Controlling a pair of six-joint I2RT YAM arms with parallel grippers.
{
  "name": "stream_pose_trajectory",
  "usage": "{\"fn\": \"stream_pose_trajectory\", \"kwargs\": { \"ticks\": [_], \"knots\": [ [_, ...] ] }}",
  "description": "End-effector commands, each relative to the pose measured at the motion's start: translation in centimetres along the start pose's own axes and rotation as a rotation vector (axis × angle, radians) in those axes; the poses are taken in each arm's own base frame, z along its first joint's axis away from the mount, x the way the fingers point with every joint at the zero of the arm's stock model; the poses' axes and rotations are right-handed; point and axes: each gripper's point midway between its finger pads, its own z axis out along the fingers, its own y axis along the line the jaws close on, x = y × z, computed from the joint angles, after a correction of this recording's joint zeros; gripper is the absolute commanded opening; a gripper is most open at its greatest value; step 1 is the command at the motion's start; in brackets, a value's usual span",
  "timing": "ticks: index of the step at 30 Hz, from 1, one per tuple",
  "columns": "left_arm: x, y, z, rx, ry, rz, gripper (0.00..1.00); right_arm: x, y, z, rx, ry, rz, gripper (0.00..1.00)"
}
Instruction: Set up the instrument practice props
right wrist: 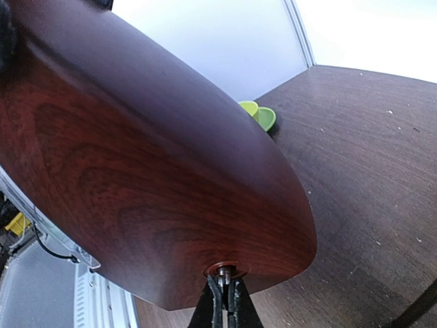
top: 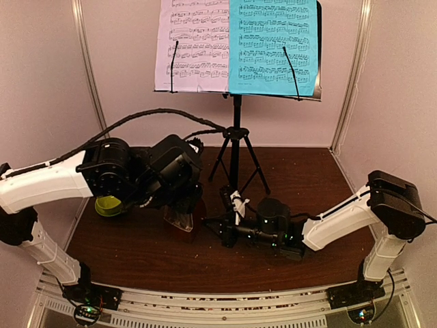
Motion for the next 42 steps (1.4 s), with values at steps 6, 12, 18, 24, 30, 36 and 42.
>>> {"fn": "stream_pose_trajectory", "kwargs": {
  "ticks": [6,12,18,24,30,36,42],
  "knots": [
    [-2.2,1.1,3.5,0.059,-0.145,-0.097,0.00,-1.1,1.0,-2.3,-0.035,-0.006,-0.088,0.29],
    [-1.4,0.7,6.5,0.076,-0.108,-0.042,0.00,-1.1,0.6,-4.1,0.006,0.017,-0.106,0.48],
    [-1.0,-0.7,8.5,0.191,-0.105,-0.010,0.01,-1.5,-0.2,-5.4,0.073,0.042,-0.102,0.54],
    [-0.6,-0.1,10.3,0.215,-0.078,0.024,0.01,-3.4,-1.2,-6.3,0.151,0.065,-0.085,0.65],
    [-0.4,-1.0,12.0,0.281,-0.102,0.083,0.01,-5.8,-2.2,-7.4,0.221,0.051,-0.097,0.82],
    [-0.1,-1.5,13.5,0.366,-0.084,0.139,0.03,-6.5,-3.3,-7.5,0.274,0.099,-0.096,0.88],
    [0.0,-1.1,13.1,0.420,-0.093,0.199,0.40,-7.9,-4.2,-7.5,0.336,0.109,-0.080,0.93]
  ]
}}
